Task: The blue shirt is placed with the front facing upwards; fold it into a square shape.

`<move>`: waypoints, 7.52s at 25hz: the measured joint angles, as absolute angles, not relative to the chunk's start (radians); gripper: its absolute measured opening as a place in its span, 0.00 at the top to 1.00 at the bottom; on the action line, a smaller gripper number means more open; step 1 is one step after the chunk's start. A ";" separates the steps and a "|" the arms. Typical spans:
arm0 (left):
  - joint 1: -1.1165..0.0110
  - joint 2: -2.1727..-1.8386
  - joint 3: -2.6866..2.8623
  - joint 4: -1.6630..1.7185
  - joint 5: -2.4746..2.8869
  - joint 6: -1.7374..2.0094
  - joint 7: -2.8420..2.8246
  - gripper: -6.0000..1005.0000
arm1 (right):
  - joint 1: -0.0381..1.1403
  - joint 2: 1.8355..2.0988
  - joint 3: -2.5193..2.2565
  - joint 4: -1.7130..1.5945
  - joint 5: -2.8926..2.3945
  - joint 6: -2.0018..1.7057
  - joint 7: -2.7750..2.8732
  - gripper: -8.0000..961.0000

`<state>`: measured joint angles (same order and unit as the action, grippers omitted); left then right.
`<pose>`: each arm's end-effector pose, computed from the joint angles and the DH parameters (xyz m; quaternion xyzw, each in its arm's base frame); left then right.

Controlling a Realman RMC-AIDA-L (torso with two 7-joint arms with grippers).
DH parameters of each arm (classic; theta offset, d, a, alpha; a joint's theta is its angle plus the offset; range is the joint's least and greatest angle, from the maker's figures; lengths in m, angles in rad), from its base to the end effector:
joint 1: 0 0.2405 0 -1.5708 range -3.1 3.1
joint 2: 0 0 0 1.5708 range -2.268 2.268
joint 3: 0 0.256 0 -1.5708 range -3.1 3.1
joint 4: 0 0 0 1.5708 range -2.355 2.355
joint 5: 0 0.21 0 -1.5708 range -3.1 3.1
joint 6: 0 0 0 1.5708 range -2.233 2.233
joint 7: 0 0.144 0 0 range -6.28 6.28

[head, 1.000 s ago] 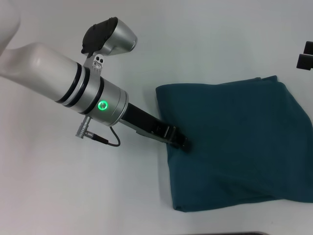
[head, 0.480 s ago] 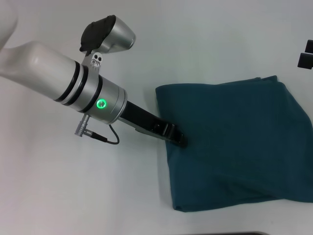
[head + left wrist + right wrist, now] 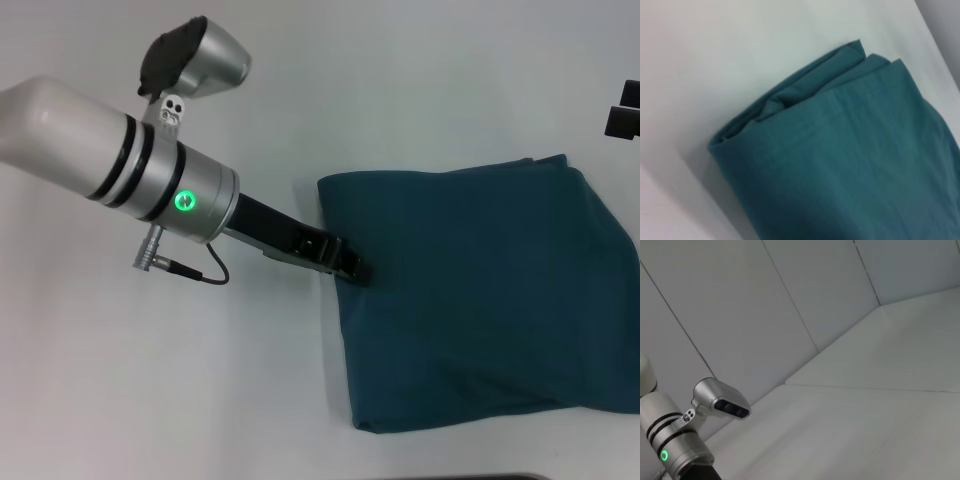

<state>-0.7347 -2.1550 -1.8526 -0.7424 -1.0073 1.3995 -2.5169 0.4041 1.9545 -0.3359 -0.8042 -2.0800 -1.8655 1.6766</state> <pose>-0.1732 0.3344 -0.0966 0.8635 0.5025 -0.0020 0.0435 0.3152 0.2851 0.1114 -0.8735 0.3507 0.2930 0.1676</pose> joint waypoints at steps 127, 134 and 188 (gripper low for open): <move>-0.759 -2.051 -1.912 -0.657 -0.995 1.348 -2.525 1.00 | 0.421 1.954 -0.344 -0.805 -2.081 -1.865 1.701 0.05; -0.747 -2.026 -1.957 -0.657 -0.983 1.348 -2.524 1.00 | 0.423 1.955 -0.344 -0.805 -2.084 -1.864 1.702 0.06; -0.593 -2.118 -2.325 -0.865 -1.015 1.748 -2.211 0.11 | 0.520 1.944 -0.466 -0.667 -2.295 -1.733 1.968 0.15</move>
